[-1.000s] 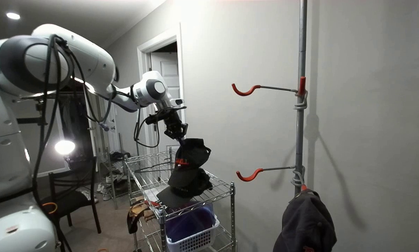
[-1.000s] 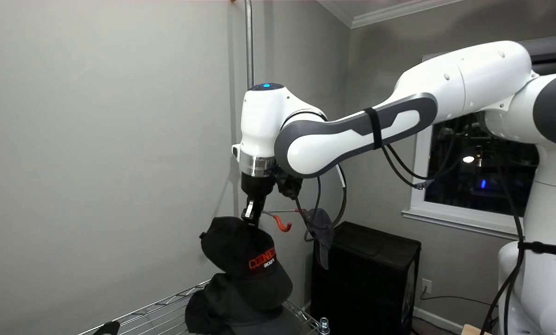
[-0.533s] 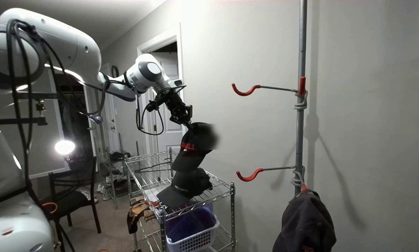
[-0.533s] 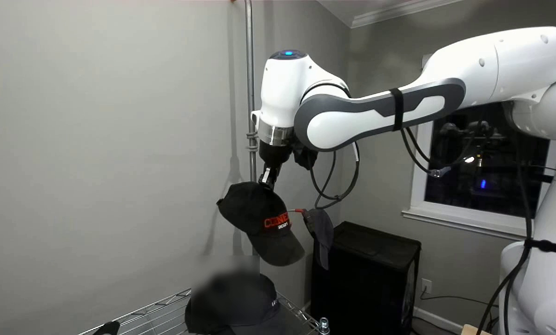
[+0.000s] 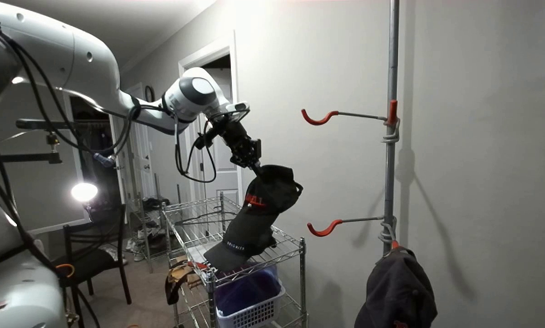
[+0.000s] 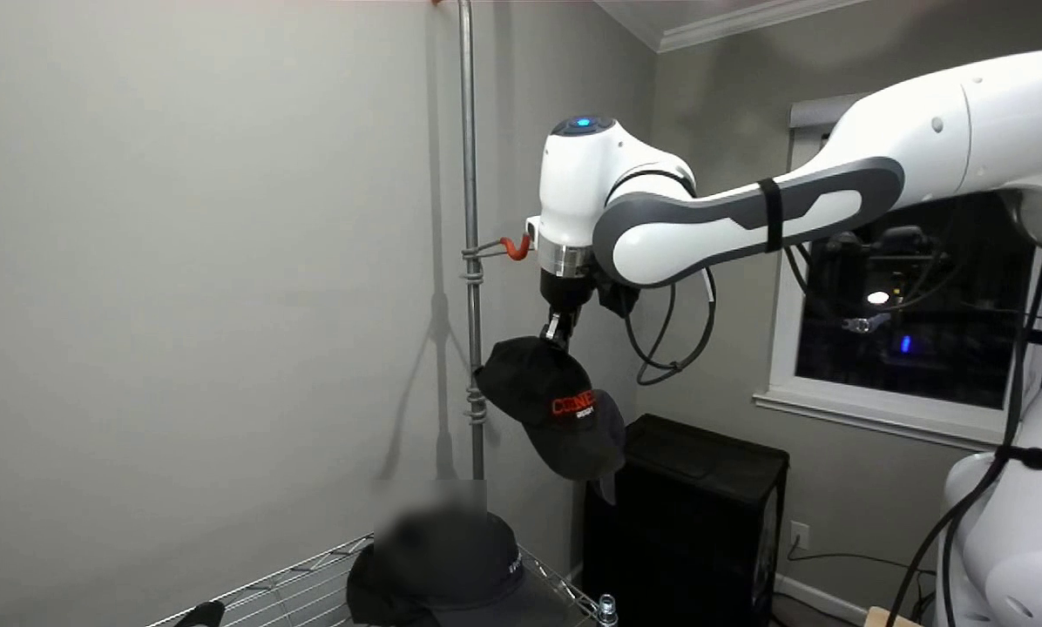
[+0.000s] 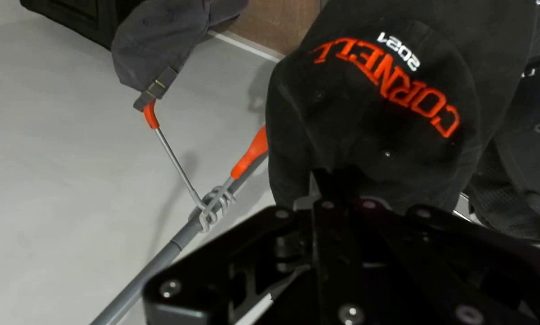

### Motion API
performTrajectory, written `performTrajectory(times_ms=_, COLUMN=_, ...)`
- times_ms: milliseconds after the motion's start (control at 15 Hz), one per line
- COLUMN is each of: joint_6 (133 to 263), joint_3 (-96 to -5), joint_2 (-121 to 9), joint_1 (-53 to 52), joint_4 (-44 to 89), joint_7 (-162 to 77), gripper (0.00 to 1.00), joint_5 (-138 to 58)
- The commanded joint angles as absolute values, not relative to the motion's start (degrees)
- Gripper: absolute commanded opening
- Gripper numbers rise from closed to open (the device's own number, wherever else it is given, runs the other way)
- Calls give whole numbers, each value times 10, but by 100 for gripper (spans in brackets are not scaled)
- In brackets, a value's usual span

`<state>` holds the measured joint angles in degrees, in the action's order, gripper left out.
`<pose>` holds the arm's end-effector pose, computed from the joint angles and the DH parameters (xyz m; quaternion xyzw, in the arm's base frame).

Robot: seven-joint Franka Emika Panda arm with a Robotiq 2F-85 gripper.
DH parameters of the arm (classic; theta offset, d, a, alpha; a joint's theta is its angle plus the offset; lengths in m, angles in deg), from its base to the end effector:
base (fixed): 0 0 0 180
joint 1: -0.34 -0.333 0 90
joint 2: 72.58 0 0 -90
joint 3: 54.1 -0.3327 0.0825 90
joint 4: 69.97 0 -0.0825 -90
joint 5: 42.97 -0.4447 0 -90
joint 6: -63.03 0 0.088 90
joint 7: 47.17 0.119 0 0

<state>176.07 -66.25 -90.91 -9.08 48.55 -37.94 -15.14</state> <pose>0.5121 0.1768 0.5875 0.9443 0.1705 0.1677 0.2261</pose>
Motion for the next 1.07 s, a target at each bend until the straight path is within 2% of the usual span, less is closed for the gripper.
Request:
performTrajectory(times_ms=0, joint_6=1794, joint_3=-646, joint_2=-958, joint_1=-68, joint_4=552, joint_7=-390, gripper=3, joint_5=-135)
performTrajectory(times_ms=600, joint_6=1966, joint_3=-617, joint_2=-933, joint_1=-23, joint_4=604, joint_7=-391, gripper=3, joint_5=-108)
performTrajectory(times_ms=1000, joint_6=2028, joint_3=-605, joint_2=-896, joint_1=0, joint_4=621, joint_7=-397, gripper=3, joint_5=-109)
